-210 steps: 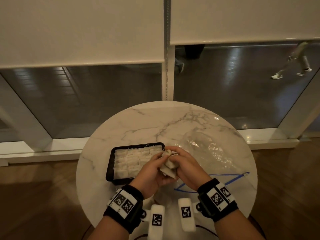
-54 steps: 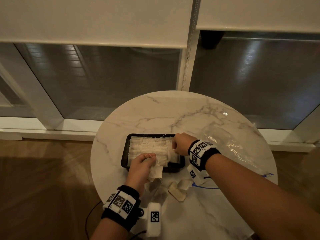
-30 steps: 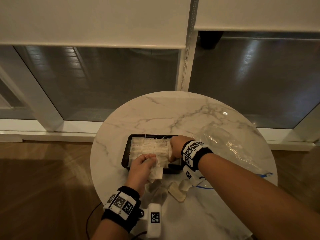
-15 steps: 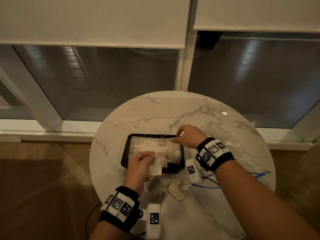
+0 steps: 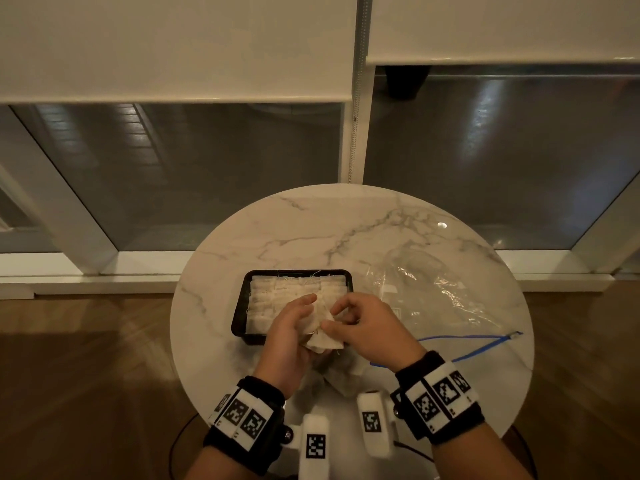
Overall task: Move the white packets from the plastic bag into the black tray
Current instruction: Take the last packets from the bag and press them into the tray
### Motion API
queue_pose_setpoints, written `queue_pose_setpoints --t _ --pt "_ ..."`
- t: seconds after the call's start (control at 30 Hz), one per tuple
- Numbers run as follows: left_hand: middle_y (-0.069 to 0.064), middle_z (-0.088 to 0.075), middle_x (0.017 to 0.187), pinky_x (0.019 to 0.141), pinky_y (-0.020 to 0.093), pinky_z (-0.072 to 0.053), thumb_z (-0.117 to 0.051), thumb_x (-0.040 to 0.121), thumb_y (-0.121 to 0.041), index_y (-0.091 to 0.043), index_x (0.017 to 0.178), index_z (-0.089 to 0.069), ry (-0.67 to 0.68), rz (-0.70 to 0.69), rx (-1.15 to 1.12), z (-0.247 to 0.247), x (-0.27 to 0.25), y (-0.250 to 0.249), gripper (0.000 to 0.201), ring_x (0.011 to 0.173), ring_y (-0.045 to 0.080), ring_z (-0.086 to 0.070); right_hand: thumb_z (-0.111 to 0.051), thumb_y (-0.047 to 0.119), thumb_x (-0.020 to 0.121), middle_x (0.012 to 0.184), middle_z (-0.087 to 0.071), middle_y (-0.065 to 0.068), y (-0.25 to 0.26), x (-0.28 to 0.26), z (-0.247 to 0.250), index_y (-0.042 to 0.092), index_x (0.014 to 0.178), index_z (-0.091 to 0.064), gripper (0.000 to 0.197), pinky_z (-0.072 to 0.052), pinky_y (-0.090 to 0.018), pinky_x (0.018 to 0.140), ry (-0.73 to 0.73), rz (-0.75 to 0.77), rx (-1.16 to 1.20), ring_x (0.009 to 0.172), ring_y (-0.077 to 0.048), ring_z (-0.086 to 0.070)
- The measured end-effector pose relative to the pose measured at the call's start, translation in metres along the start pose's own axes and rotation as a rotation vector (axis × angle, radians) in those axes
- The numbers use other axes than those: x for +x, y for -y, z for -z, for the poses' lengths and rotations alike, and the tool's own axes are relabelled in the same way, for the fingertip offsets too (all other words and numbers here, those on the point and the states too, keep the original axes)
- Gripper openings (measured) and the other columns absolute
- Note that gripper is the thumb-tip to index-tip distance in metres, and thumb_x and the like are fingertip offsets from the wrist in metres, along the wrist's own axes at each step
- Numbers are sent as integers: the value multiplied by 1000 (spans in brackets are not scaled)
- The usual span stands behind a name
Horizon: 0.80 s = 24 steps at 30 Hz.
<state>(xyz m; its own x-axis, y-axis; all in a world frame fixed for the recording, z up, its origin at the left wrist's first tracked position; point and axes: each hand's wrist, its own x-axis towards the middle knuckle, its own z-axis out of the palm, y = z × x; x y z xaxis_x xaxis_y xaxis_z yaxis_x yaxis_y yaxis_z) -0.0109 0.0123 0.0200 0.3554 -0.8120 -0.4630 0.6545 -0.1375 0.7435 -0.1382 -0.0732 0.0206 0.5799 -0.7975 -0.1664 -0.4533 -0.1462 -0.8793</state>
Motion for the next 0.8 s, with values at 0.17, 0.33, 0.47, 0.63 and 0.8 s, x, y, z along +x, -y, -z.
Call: queue_pose_setpoints --t 0.17,0.33,0.47,0.63,0.8 --pt "18 -67 117 50 31 -56 -41 99 5 -21 136 -55 0 -37 66 1 -2 1 47 79 25 -72 -84 23 78 82 -73 -13 -2 1 8 23 97 -68 25 -60 -38 66 -52 -27 111 76 -27 -72" --pt "21 -64 125 58 38 -60 -35 93 13 -21 138 -53 -20 -46 63 11 3 -1 58 95 32 -70 -78 11 84 93 -70 -18 -2 -3 14 16 106 -67 26 -57 -25 59 -7 -45 219 71 -20 -69" --pt "20 -62 125 58 39 -60 -38 94 11 -17 134 -54 -27 -29 45 19 7 -1 51 101 33 -65 -72 2 88 97 -64 -14 -8 -3 18 11 104 -70 18 -59 -26 63 -4 -70 247 75 -17 -66" --pt "18 -66 122 78 47 -60 -59 94 5 -19 129 -58 -98 -63 109 30 14 6 42 103 33 -68 -68 -4 88 88 -63 -5 -21 -2 19 1 110 -68 23 -62 -29 66 64 -155 245 71 -14 -69" --pt "19 -60 126 93 55 -54 -47 91 13 -19 126 -58 -139 -78 168 42 19 9 49 114 41 -63 -63 -8 89 95 -61 -8 -30 -4 11 6 116 -67 30 -61 -30 68 87 -218 277 79 -21 -70"
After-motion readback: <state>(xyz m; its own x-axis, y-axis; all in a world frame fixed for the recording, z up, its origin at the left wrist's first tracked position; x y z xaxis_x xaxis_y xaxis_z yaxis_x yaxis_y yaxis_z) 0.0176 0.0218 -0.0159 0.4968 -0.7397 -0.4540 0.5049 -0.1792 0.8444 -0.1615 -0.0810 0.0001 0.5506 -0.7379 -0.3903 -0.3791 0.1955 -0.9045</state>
